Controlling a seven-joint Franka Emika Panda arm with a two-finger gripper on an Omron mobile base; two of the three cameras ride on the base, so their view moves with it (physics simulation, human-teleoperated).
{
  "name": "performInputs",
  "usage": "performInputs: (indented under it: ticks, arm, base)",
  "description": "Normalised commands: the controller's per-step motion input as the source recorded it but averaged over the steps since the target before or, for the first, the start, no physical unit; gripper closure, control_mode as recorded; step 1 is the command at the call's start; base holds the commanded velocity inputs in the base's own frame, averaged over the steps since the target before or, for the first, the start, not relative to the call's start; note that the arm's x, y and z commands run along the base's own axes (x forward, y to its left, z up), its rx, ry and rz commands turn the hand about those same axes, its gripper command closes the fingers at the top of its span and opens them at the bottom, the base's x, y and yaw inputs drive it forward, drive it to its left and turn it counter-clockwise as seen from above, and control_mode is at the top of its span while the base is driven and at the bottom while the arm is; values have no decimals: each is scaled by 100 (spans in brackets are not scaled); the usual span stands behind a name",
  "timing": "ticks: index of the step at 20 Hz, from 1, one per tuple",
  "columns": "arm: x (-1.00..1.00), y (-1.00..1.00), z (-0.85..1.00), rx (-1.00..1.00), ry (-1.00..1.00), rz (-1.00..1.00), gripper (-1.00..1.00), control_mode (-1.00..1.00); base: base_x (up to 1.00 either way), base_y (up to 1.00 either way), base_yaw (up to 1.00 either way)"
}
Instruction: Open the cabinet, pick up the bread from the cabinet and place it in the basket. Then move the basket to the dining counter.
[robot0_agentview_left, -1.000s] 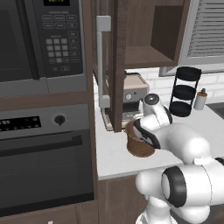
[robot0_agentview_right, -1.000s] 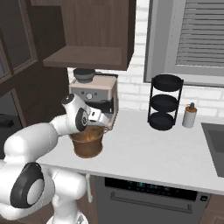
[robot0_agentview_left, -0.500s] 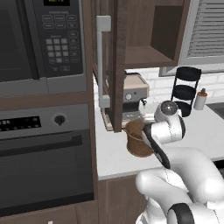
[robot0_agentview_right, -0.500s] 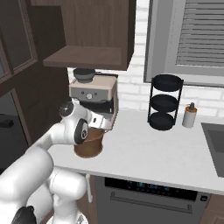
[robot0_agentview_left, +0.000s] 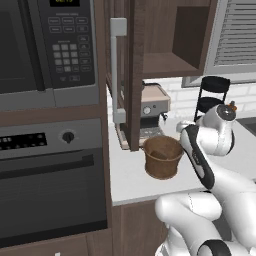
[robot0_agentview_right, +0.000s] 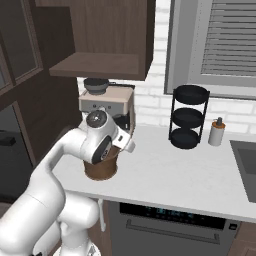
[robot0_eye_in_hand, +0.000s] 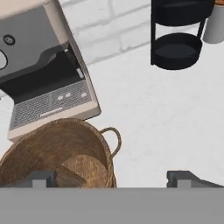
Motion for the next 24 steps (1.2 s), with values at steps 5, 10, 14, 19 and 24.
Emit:
performInputs:
  ticks: [5,10,14,19,24]
  arm:
    - [-25,3,-2,1,12,-2,-100,-100]
    - [-16,3,-21,7,9,3,-100,-100]
    - [1,17,-21,0,14,6,-100,-100]
    - [13,10,-30,0,13,1,-100,-100]
    - [25,0,-34,3,9,0,-100,-100]
  base:
    - [0,0,0]
    - [0,0,0]
    - [0,0,0]
    - [0,0,0]
    - [0,0,0]
